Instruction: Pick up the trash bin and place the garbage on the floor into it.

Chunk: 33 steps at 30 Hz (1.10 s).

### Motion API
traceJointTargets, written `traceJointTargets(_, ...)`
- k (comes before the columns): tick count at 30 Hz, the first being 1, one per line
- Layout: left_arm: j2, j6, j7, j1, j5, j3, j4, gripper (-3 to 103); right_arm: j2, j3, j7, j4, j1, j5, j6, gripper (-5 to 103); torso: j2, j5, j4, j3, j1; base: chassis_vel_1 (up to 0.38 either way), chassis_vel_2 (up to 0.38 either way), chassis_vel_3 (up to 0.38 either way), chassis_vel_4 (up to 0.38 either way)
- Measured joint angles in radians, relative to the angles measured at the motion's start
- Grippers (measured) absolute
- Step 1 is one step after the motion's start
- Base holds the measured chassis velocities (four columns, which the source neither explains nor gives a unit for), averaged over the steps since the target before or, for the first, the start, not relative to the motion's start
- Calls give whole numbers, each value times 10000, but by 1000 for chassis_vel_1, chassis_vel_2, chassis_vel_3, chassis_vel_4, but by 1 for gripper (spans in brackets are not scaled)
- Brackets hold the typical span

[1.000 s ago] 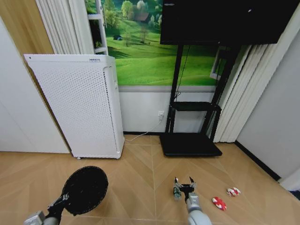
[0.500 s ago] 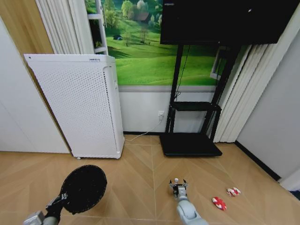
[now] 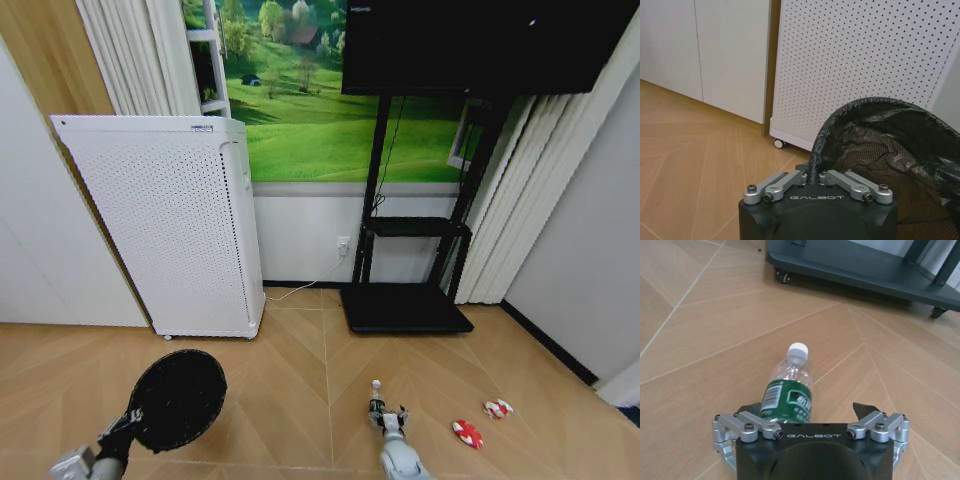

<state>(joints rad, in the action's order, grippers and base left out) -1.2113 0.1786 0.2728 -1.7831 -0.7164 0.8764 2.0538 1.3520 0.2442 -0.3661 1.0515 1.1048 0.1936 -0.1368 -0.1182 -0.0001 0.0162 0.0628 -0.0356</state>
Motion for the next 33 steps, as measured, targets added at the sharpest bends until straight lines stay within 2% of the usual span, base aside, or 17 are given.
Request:
traceJointTargets(5, 71, 0, 0, 49, 0, -23, -81, 4, 148, -156, -26, -263, -125, -192, 0, 103, 0, 0, 0, 0, 0, 0, 0, 0, 0)
traceJointTargets(7, 80, 0, 2, 124, -2, -36, -152, 4, 258, -253, -226, -398, -196, -243, -49, 94, -1, 2, -1, 0, 0, 0, 0, 0, 0)
traceJointTargets(8, 80, 0, 2, 124, -2, -36, -152, 4, 258, -253, -226, -398, -196, -243, -49, 94, -1, 2, -1, 0, 0, 0, 0, 0, 0)
traceJointTargets(10, 89, 0, 10, 206, -13, -69, -248, 4, 317, -331, -383, -468, -201, -305, -131, 83, 0, 1, 0, 0, 0, 0, 0, 0, 0)
traceJointTargets(11, 89, 0, 10, 206, -13, -69, -248, 4, 317, -331, -383, -468, -201, -305, -131, 83, 0, 1, 0, 0, 0, 0, 0, 0, 0)
traceJointTargets(14, 119, 0, 35, 362, -56, -104, -386, 4, 314, -373, -555, -612, -215, -297, -284, 66, 0, 1, 1, 0, 0, 0, 0, 0, 0)
traceJointTargets(16, 127, -1, 35, 399, -64, -114, -431, 4, 303, -373, -592, -626, -216, -270, -309, 66, 0, 1, 2, 0, 0, 0, 0, 0, 0)
traceJointTargets(17, 145, -2, 35, 445, -64, -150, -526, 4, 269, -369, -635, -629, -216, -236, -356, 56, 0, 0, 1, 0, 0, 0, 0, 0, 0)
traceJointTargets(19, 165, -1, 35, 461, -62, -186, -570, 4, 242, -359, -649, -631, -215, -230, -389, 56, 0, -2, 0, 0, 1, 0, 0, 0, 0)
traceJointTargets(22, 242, 0, 34, 520, -71, -295, -629, 4, 219, -316, -685, -694, -209, -201, -416, 40, -1, 0, 1, -1, 1, 0, 0, 0, 0)
traceJointTargets(25, 280, 4, 36, 551, -82, -329, -650, 4, 226, -303, -716, -691, -196, -180, -425, 36, -1, -1, 0, 0, 1, 0, 0, 0, 0)
traceJointTargets(28, 378, 22, 45, 611, -131, -388, -698, 4, 213, -301, -803, -494, -92, -36, -473, 27, 0, 1, 0, 0, 1, 0, 0, 0, 0)
traceJointTargets(33, 546, 48, 41, 771, -238, -507, -804, 4, 116, -139, -878, 146, 167, 111, -533, 22, -1, 6, 0, 0, 0, 0, 0, 0, 0)
